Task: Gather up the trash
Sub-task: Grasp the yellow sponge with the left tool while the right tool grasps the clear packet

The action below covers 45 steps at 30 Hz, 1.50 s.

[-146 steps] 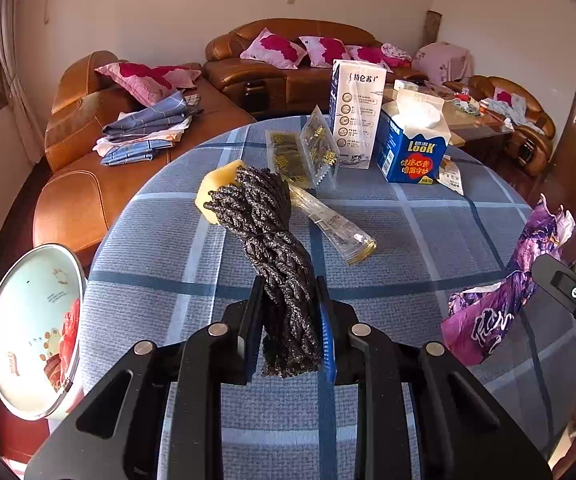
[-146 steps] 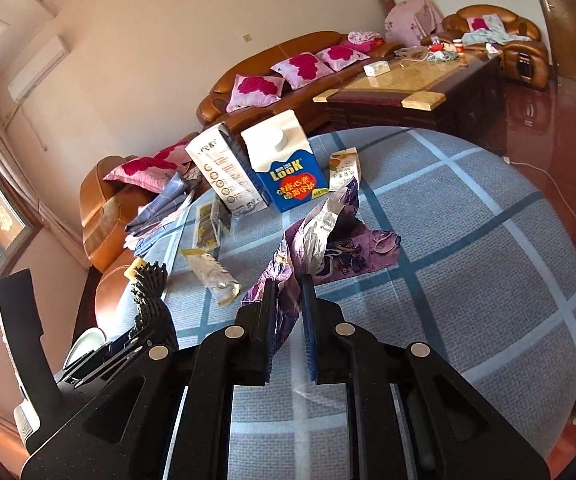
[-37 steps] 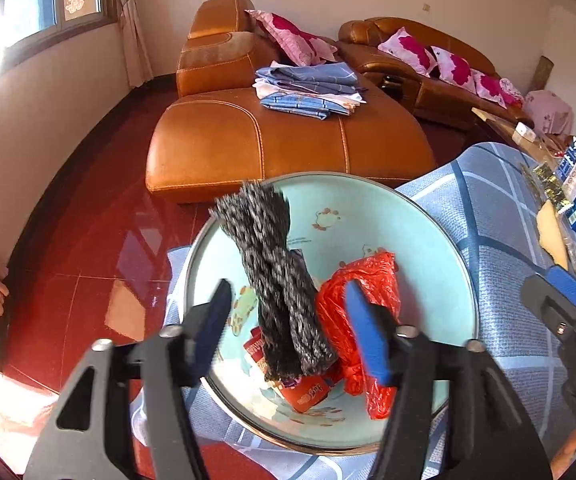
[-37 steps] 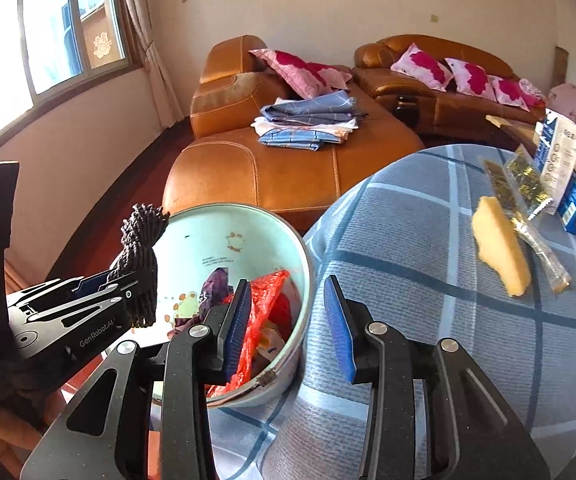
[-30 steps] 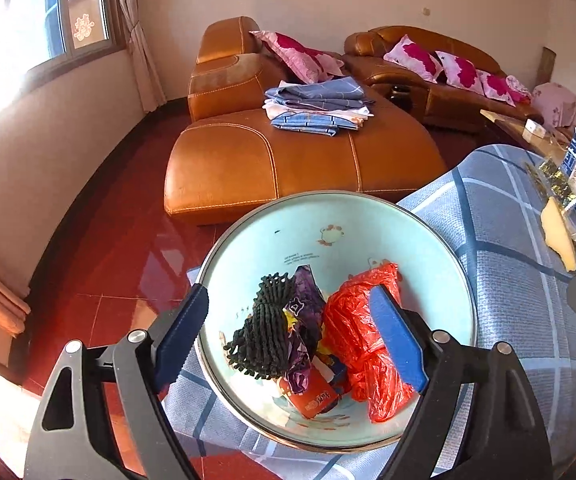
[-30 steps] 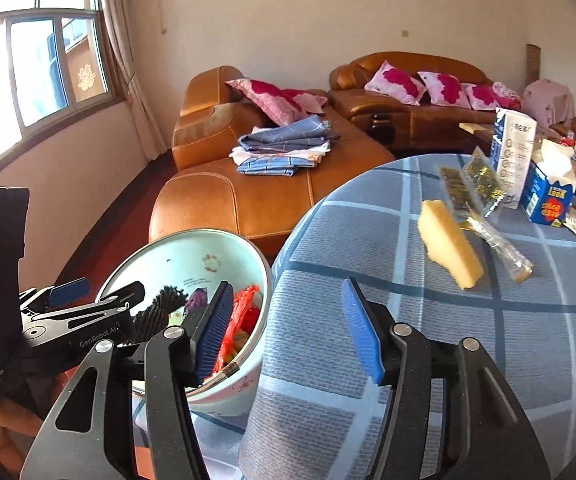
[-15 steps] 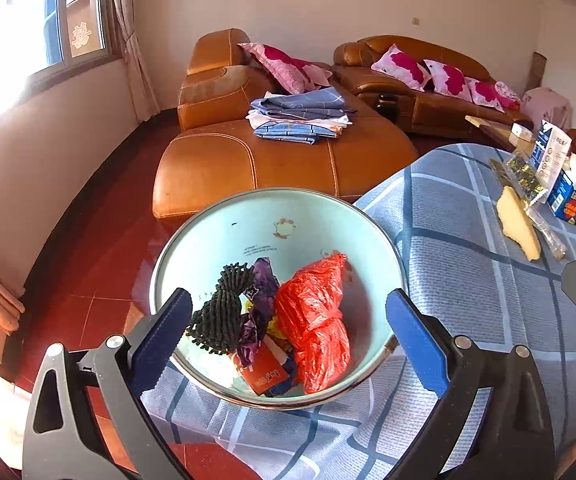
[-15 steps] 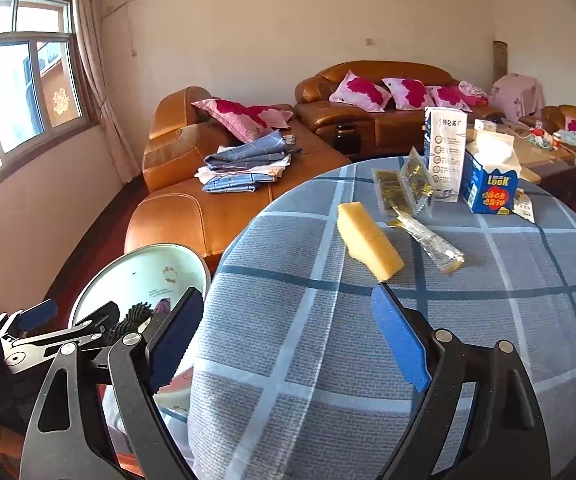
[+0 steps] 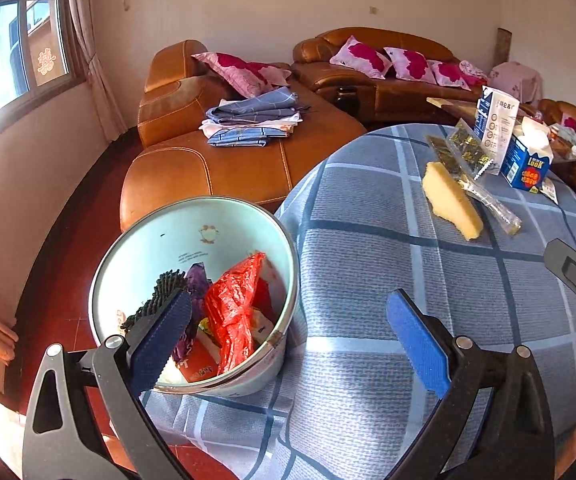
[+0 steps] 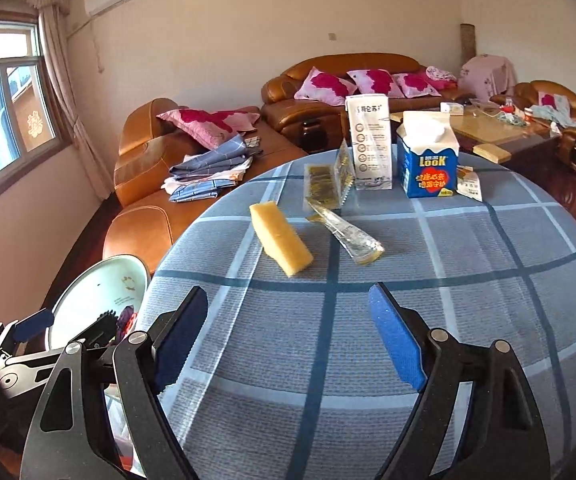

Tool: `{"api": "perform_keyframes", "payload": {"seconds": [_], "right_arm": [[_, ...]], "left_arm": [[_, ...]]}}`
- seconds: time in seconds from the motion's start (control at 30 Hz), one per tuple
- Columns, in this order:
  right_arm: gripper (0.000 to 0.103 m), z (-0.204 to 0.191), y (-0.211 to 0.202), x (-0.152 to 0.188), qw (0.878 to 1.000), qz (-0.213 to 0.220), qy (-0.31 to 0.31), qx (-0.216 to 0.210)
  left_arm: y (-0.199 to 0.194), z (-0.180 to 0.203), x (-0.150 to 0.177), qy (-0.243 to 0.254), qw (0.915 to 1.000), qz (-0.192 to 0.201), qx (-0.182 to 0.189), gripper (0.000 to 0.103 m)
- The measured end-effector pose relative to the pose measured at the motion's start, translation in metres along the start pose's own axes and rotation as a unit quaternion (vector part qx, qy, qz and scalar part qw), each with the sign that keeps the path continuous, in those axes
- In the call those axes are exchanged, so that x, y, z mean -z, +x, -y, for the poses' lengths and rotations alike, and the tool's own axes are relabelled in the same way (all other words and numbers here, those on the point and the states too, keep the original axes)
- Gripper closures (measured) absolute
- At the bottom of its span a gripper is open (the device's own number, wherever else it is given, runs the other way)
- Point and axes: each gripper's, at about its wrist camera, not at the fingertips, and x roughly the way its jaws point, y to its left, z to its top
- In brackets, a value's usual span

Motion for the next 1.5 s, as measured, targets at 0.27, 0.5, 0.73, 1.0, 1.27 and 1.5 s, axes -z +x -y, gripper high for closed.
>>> {"api": "perform_keyframes", "payload": {"seconds": [0.27, 0.5, 0.73, 1.0, 1.27, 1.5], "right_arm": [[0.044, 0.04, 0.015, -0.007, 0.999, -0.022, 0.025, 0.008], [0.05, 0.064, 0.049, -0.027, 0.998, -0.055, 0.028, 0.009], [0.052, 0.064, 0.097, -0.049, 0.996, -0.095, -0.002, 0.002], [0.065, 0.063, 0.134, -0.054, 0.99, -0.136, -0.025, -0.013], [0.082, 0.064, 0.125, -0.052, 0.991, -0.126, -0.033, -0.022], [0.09, 0.084, 0.099, -0.055, 0.994, -0.107, -0.009, -0.017]], "left_arm": [[0.014, 0.031, -0.012, 0.02, 0.9994, -0.012, 0.024, 0.008], [0.041, 0.05, -0.024, 0.013, 0.998, -0.036, 0.051, 0.011], [0.06, 0.066, -0.046, 0.012, 0.9975, -0.038, 0.058, 0.013], [0.073, 0.082, -0.061, 0.008, 0.9971, -0.039, 0.066, 0.014], [0.078, 0.094, -0.069, 0.005, 0.9971, -0.035, 0.067, 0.014], [0.089, 0.116, -0.074, 0.001, 0.9961, -0.048, 0.074, 0.019]]}}
